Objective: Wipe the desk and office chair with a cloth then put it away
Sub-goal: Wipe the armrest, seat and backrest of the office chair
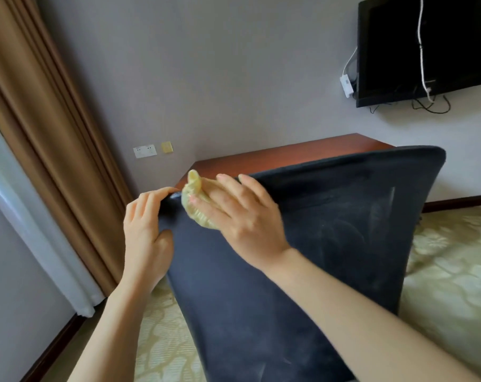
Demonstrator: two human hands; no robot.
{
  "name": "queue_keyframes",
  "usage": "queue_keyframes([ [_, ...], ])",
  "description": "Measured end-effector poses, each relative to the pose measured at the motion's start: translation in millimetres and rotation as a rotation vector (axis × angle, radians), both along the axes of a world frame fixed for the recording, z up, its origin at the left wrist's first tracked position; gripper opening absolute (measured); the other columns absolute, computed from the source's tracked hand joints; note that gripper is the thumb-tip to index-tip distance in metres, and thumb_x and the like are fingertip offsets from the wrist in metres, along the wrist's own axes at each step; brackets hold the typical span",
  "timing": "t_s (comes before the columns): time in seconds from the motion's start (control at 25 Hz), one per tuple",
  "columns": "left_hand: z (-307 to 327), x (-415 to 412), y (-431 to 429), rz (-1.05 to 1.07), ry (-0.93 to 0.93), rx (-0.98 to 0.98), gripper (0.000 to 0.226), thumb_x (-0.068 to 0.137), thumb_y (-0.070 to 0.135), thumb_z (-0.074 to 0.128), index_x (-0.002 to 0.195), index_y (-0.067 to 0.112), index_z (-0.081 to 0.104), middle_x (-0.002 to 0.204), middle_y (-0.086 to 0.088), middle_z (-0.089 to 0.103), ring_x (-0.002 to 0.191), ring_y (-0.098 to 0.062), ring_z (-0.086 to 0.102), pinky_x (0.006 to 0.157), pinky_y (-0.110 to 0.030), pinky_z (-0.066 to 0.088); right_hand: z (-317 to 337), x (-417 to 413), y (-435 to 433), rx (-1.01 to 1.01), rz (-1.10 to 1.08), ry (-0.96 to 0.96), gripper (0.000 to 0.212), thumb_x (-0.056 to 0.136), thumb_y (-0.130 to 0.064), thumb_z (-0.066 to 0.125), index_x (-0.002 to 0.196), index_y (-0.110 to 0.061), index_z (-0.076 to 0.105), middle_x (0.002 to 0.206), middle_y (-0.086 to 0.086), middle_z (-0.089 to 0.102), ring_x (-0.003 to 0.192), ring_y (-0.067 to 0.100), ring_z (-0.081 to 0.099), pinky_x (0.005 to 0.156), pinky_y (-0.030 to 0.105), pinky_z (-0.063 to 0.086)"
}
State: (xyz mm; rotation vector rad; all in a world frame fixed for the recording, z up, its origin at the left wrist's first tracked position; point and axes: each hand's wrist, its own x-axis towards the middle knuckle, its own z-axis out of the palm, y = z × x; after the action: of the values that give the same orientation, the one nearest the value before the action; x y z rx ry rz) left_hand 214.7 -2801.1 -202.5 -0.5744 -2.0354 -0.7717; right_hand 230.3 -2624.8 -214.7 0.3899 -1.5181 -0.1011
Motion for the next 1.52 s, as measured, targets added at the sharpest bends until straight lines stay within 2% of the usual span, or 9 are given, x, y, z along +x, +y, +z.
queue_keyframes([
  [0.36,1,13,44,0.217,0.021,0.212,0.041,0.069,0.014,0.033,0.103,0.011,0.056,0.107,-0.007,0.056,0.111,-0.027,0.039,0.101,-0.045,0.024,10,42,150,-0.43,-0.08,-0.128,0.029,0.095,-0.018,0.045,0.109,-0.013,0.07,0.095,0.005,0.069,0.094,0.029,0.059,0.083,0.039,0.043],
  [0.48,9,33,87,0.13,0.143,0.025,0.043,0.074,0.02,0.033,0.108,0.012,0.059,0.114,-0.004,0.059,0.115,-0.027,0.045,0.109,-0.052,0.022,13,47,202,-0.902,-0.021,-0.226,0.028,0.095,-0.027,0.041,0.1,-0.017,0.067,0.082,0.003,0.059,0.086,0.022,0.049,0.073,0.031,0.039],
  [0.6,10,46,119,0.065,0.137,-0.054,0.046,0.081,0.023,0.031,0.116,0.016,0.06,0.113,0.001,0.06,0.114,-0.019,0.049,0.114,-0.05,0.004,11,46,241,-1.447,0.106,-0.277,0.031,0.1,-0.031,0.039,0.111,-0.018,0.065,0.095,0.003,0.06,0.089,0.019,0.052,0.077,0.028,0.038],
  [0.72,9,46,129,0.055,0.137,-0.007,0.043,0.082,0.023,0.032,0.111,0.015,0.063,0.106,0.001,0.061,0.105,-0.016,0.048,0.112,-0.054,-0.001,10,39,230,-1.668,0.31,-0.172,0.033,0.101,-0.029,0.039,0.125,-0.024,0.06,0.103,-0.004,0.06,0.095,0.015,0.055,0.085,0.025,0.041],
  [0.84,9,42,129,0.029,0.134,0.014,0.046,0.077,0.02,0.031,0.109,0.013,0.063,0.105,0.001,0.061,0.104,-0.016,0.046,0.111,-0.055,-0.002,12,29,184,-1.535,0.417,-0.006,0.034,0.1,-0.028,0.04,0.13,-0.034,0.056,0.123,-0.013,0.058,0.114,0.007,0.052,0.1,0.022,0.038],
  [1.0,6,43,128,-0.001,0.115,0.023,0.051,0.073,0.02,0.028,0.109,0.013,0.063,0.106,0.003,0.059,0.105,-0.014,0.045,0.112,-0.054,-0.003,1,18,122,-1.179,0.229,0.017,0.035,0.098,-0.016,0.042,0.128,-0.018,0.059,0.144,0.003,0.047,0.141,0.019,0.03,0.117,0.041,0.02],
  [1.12,7,42,127,-0.014,0.109,0.045,0.052,0.071,0.019,0.027,0.109,0.013,0.063,0.105,0.004,0.058,0.105,-0.013,0.045,0.113,-0.054,-0.003,-1,14,90,-0.849,0.121,0.034,0.031,0.096,-0.01,0.046,0.123,-0.01,0.063,0.128,0.006,0.059,0.133,0.016,0.038,0.112,0.044,0.026],
  [1.32,5,42,121,-0.024,0.103,0.0,0.053,0.072,0.019,0.027,0.113,0.012,0.061,0.108,0.003,0.057,0.108,-0.015,0.045,0.113,-0.052,-0.007,-16,15,84,-0.079,0.004,0.022,0.036,0.091,-0.01,0.057,0.125,-0.023,0.059,0.124,-0.001,0.064,0.125,0.018,0.049,0.11,0.043,0.032],
  [1.52,7,41,122,-0.01,0.101,0.005,0.054,0.071,0.017,0.026,0.113,0.013,0.061,0.106,0.011,0.049,0.107,-0.015,0.044,0.113,-0.049,-0.01,-5,10,136,0.021,-0.1,0.176,0.043,0.085,-0.007,0.067,0.123,-0.026,0.062,0.111,0.0,0.07,0.117,0.018,0.056,0.101,0.041,0.045],
])
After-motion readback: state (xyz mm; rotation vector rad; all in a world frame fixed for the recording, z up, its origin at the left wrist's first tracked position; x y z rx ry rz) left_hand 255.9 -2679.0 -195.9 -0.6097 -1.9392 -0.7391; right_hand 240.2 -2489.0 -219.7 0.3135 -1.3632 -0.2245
